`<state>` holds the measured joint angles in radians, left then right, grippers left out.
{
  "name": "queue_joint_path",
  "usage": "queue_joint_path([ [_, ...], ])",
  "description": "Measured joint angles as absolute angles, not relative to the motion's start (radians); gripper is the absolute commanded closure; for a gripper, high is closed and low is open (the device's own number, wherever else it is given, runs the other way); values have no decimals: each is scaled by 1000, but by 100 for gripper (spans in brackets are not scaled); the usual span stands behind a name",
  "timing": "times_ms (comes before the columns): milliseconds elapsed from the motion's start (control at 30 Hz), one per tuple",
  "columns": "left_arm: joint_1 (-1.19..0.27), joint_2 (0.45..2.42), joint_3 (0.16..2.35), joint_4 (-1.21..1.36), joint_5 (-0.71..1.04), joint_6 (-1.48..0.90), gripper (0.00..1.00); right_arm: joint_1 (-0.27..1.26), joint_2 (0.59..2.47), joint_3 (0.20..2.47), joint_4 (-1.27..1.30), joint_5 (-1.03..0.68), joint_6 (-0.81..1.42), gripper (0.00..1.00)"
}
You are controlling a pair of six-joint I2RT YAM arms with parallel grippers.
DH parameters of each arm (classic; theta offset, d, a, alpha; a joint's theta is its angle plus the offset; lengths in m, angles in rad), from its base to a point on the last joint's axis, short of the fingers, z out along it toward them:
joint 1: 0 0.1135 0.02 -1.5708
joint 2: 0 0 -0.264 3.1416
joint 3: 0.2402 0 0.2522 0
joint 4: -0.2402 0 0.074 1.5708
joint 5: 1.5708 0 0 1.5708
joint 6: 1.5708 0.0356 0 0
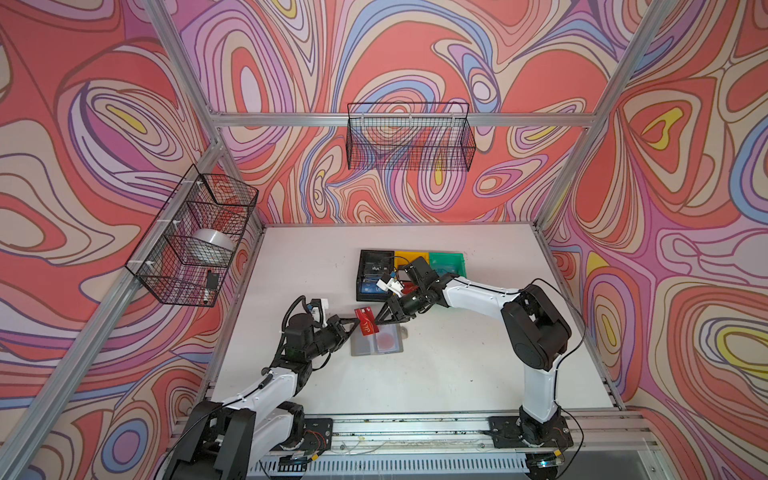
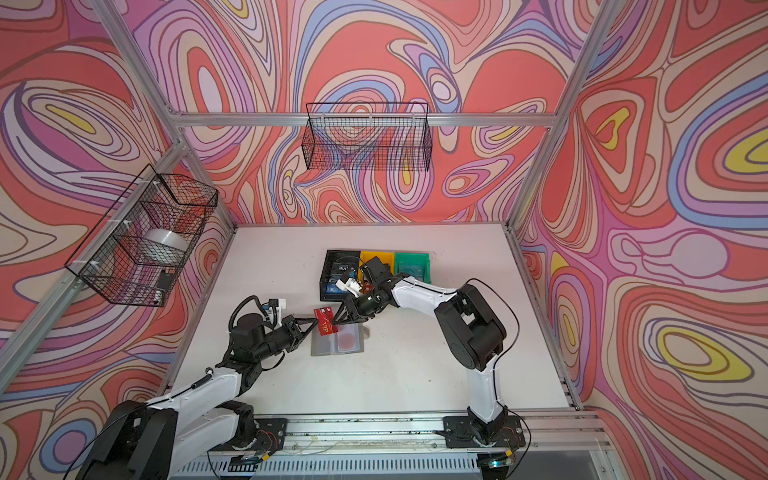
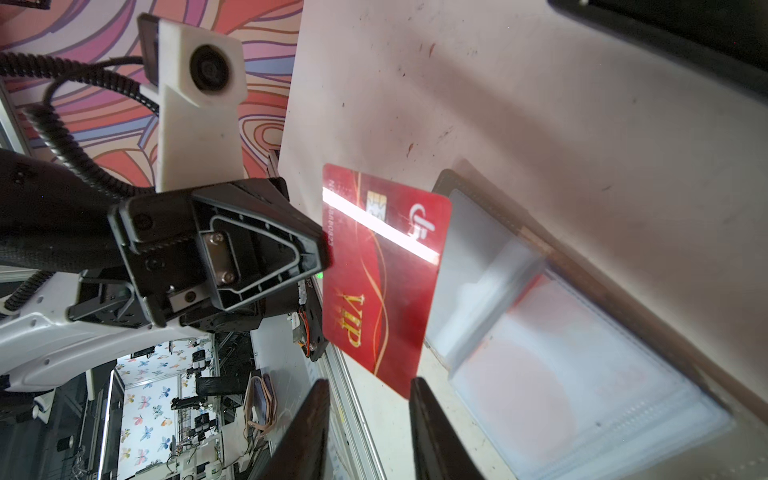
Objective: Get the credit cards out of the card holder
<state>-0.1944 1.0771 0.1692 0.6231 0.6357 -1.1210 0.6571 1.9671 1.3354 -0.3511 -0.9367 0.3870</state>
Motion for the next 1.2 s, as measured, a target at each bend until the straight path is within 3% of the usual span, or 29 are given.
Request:
queue_joint_path([
  [833, -196, 1136, 169, 682, 636, -1138, 100, 657, 2045, 1335, -282, -981, 418, 66],
  [1200, -207, 1213, 170, 751, 635, -1152, 100, 654, 2046, 1335, -161, -1050, 507, 82],
])
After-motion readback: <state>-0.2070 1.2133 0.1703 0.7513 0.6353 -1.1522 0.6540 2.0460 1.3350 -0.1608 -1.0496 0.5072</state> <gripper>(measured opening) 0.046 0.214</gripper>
